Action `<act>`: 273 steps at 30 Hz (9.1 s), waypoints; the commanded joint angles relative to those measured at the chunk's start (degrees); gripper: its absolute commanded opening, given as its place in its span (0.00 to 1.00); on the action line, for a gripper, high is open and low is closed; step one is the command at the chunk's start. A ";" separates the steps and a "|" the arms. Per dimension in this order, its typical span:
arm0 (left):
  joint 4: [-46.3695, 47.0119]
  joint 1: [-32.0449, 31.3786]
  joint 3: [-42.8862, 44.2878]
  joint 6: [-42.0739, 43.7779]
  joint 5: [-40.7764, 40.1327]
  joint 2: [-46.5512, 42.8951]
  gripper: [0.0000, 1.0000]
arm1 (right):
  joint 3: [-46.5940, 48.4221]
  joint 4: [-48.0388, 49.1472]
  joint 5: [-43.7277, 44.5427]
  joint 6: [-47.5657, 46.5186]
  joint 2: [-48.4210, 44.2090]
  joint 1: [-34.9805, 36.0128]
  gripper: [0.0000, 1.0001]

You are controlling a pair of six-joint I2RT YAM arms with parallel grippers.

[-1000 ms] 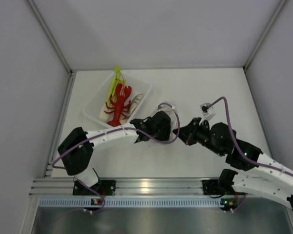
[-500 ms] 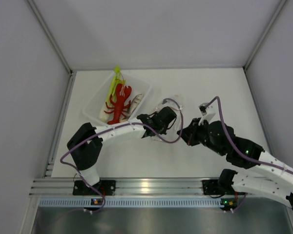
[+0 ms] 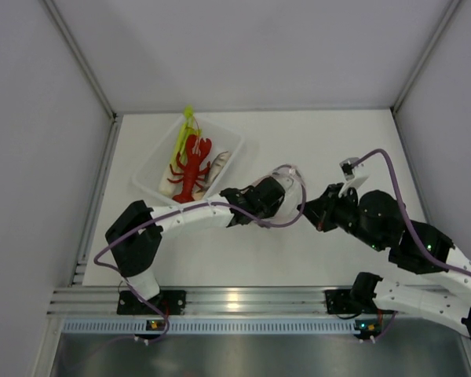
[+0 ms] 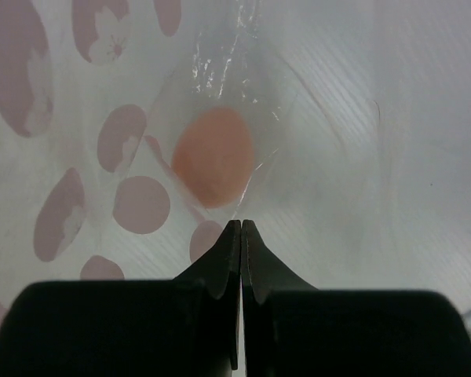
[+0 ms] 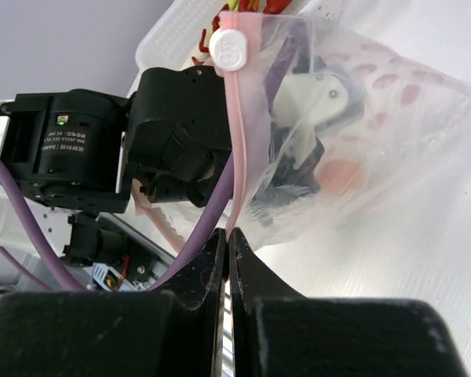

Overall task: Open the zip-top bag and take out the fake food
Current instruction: Pick up the food from the zipper food storage bag.

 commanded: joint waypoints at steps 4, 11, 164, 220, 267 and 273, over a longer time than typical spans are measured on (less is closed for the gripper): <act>-6.36 -0.34 0.17 -0.67 11.88 -3.24 0.00 | 6.09 -2.56 -4.19 -2.36 1.81 0.01 0.00; -7.43 -0.78 2.27 -0.85 9.51 2.20 0.10 | 1.79 0.68 -10.26 -1.75 2.17 -0.42 0.00; -3.13 -4.04 5.27 -14.64 -17.92 -7.19 0.00 | 9.09 -6.96 -2.89 -21.70 26.60 -21.43 0.00; 7.42 -3.15 -8.01 9.43 27.77 -16.08 0.00 | 13.56 -4.49 -18.69 -22.67 18.16 -27.41 0.00; 13.83 -13.17 -6.77 31.32 -7.08 -8.69 0.00 | 24.99 -18.20 -1.67 -27.06 27.56 -19.76 0.00; 16.12 -13.17 -10.02 29.22 -15.01 -10.71 0.00 | 22.62 -19.35 6.34 -25.48 28.62 -19.76 0.00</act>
